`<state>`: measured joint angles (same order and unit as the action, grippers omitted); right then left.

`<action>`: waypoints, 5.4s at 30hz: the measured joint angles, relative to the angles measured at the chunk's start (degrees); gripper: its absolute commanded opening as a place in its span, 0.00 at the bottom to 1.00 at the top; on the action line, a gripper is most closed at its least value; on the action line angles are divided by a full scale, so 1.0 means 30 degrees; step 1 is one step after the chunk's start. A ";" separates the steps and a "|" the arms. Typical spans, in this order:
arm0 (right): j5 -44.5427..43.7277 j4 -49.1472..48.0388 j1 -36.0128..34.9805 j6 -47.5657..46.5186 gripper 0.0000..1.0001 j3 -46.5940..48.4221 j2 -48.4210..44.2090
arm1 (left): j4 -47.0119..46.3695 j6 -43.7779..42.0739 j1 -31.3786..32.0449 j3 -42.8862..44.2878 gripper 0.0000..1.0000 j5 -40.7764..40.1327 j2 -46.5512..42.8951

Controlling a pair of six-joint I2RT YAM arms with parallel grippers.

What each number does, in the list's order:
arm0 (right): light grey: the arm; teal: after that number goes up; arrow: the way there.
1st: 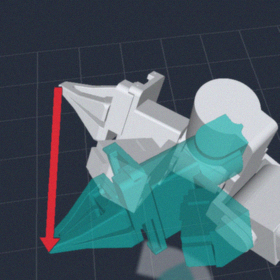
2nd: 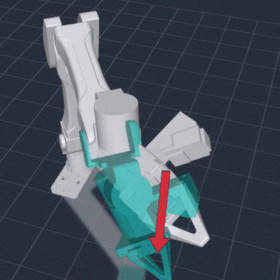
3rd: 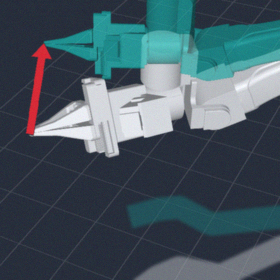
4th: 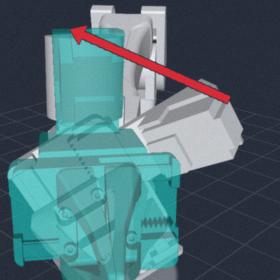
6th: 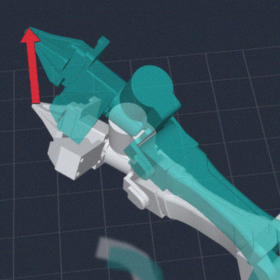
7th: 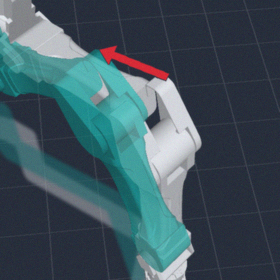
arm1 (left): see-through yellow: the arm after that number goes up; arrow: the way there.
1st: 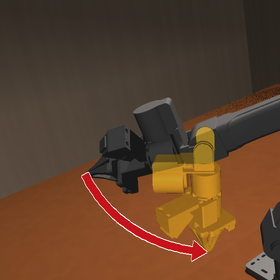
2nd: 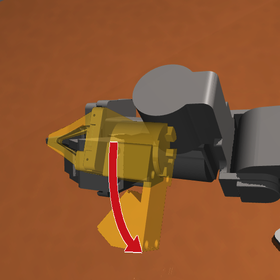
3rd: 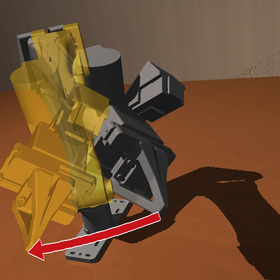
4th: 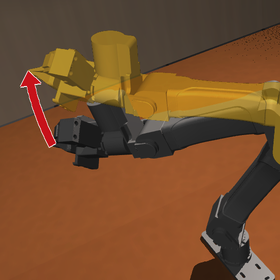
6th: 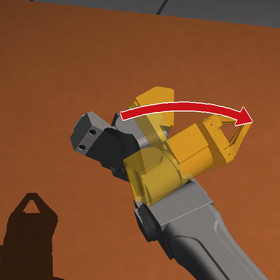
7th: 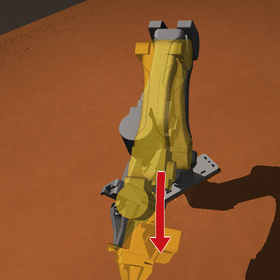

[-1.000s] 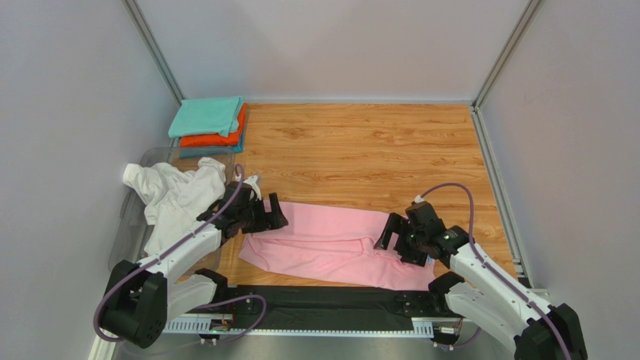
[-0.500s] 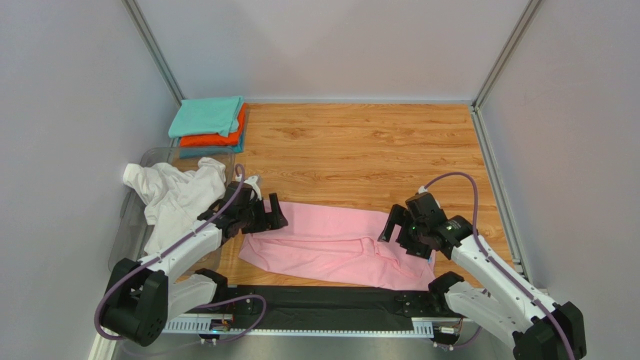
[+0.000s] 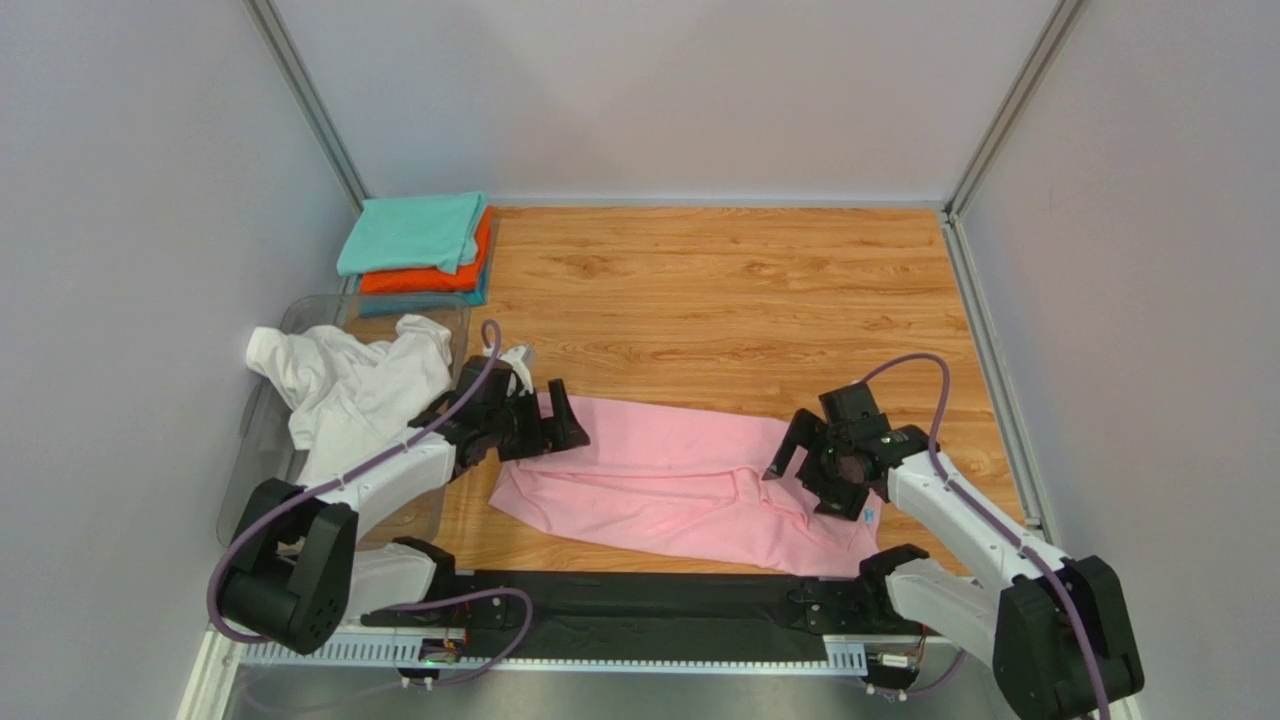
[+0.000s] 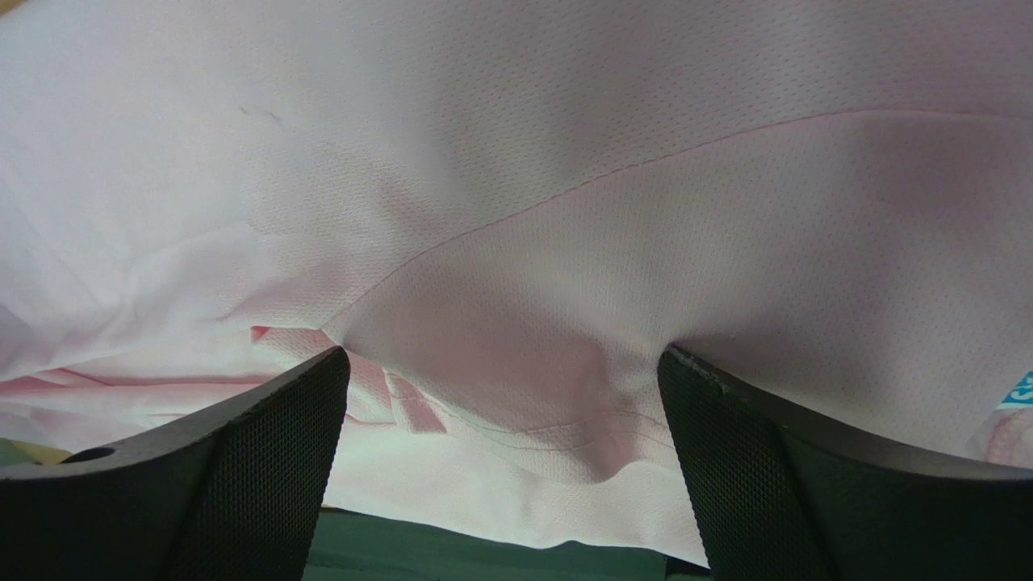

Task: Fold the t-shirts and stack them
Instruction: Fold the tshirt

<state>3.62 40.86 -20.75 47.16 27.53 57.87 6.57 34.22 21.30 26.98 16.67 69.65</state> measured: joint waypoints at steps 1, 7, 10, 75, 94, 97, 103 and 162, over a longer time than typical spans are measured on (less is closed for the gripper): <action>0.0277 -0.0233 0.0401 -0.0109 1.00 0.0000 0.0138 | -0.0044 0.0066 0.0000 -0.0007 1.00 0.0051 0.0000; 0.1377 -0.1989 0.2470 -0.1275 1.00 0.1005 0.2521 | -0.0495 0.0809 0.0073 -0.0911 1.00 0.0160 -0.1013; 0.1821 -0.2951 0.3606 -0.1982 1.00 0.2193 0.4517 | -0.0328 0.1384 0.0546 -0.1770 1.00 0.0051 -0.2368; 0.3796 0.0889 -0.1770 -0.8014 1.00 3.7026 2.9959 | -0.0787 0.9092 1.8462 0.1938 1.00 -0.6280 0.0663; -0.1821 -0.2098 -0.3490 -0.7453 0.97 1.4003 0.7104 | 0.7417 1.2072 1.8753 -0.3191 1.00 -0.9260 -1.2655; -0.2812 -0.1894 -0.5552 -0.6091 0.94 0.9318 0.4605 | 0.7737 1.2284 1.8753 -0.3359 1.00 -0.9340 -1.2502; -0.4430 -0.0197 -1.0965 -0.3162 0.84 0.4204 0.1457 | 0.8051 1.2298 1.8753 -0.3184 0.99 -0.9486 -1.0877; -0.5821 0.2171 -1.8520 0.4903 0.39 0.1377 0.1778 | 0.5603 1.2917 1.8746 -0.1698 0.00 -1.0018 -0.3818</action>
<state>-13.85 47.37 -76.31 61.87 31.66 63.20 23.38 72.97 77.54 21.89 -13.39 58.19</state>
